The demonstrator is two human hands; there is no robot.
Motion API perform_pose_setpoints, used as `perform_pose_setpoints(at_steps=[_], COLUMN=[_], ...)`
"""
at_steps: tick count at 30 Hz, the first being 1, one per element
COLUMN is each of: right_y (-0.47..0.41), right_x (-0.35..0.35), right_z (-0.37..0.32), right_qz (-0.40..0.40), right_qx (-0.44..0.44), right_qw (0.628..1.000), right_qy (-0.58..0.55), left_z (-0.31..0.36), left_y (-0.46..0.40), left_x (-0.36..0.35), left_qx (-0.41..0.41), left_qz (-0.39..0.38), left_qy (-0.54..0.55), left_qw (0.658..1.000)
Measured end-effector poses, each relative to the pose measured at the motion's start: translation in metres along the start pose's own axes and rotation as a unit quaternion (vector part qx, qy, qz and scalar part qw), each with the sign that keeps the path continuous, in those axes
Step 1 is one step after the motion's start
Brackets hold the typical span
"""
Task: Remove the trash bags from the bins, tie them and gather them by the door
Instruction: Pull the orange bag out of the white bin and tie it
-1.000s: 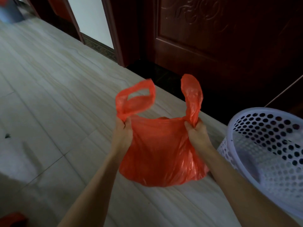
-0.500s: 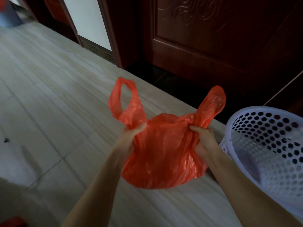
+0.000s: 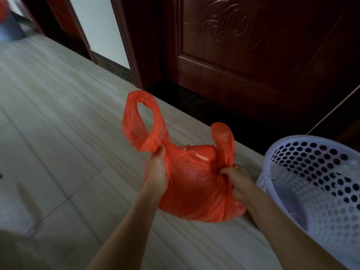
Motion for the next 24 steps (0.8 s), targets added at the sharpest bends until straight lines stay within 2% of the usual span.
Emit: perform_pose_setpoints(at_steps=[3, 5, 7, 9, 11, 13, 15, 18, 22, 24], right_y=[0.003, 0.006, 0.009, 0.017, 0.027, 0.03, 0.025, 0.01, 0.001, 0.0], right_x=[-0.003, -0.009, -0.011, -0.015, -0.023, -0.029, -0.029, -0.026, -0.027, -0.028], right_z=[-0.001, -0.005, -0.014, -0.022, -0.028, -0.027, -0.024, -0.012, -0.006, -0.003], right_qz=[-0.035, -0.035, 0.002, 0.026, 0.016, -0.006, 0.01, 0.026, -0.003, -0.036], right_qx=[-0.011, 0.027, 0.12, 0.232, 0.323, 0.353, 0.325, 0.237, 0.161, 0.126], right_qw=[0.999, 0.999, 0.992, 0.966, 0.933, 0.922, 0.942, 0.97, 0.98, 0.983], right_qy=[0.012, 0.013, 0.048, 0.113, 0.16, 0.158, 0.089, -0.044, -0.119, -0.127], left_z=[-0.006, -0.008, -0.011, -0.014, -0.023, -0.027, -0.034, -0.036, -0.04, -0.044], left_y=[-0.007, -0.006, -0.004, 0.003, 0.003, 0.006, 0.007, 0.007, 0.004, 0.005], left_x=[0.0, 0.002, -0.001, -0.008, -0.008, -0.009, -0.004, 0.001, 0.002, 0.001], left_qx=[0.028, 0.031, 0.017, 0.02, 0.049, 0.09, 0.126, 0.133, 0.083, 0.076], left_qz=[0.036, 0.054, 0.038, 0.017, -0.013, -0.046, -0.08, -0.131, -0.119, -0.111], left_qy=[-0.011, -0.092, -0.225, -0.321, -0.312, -0.259, -0.217, -0.177, -0.149, -0.09], left_qw=[0.999, 0.994, 0.973, 0.947, 0.949, 0.961, 0.965, 0.966, 0.978, 0.987])
Point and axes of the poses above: each hand's wrist, its own y-axis away from the middle knuckle, its own x-axis out of the back of the hand, z = x × y, the point moved 6 cm from there along -y, towards the middle knuckle
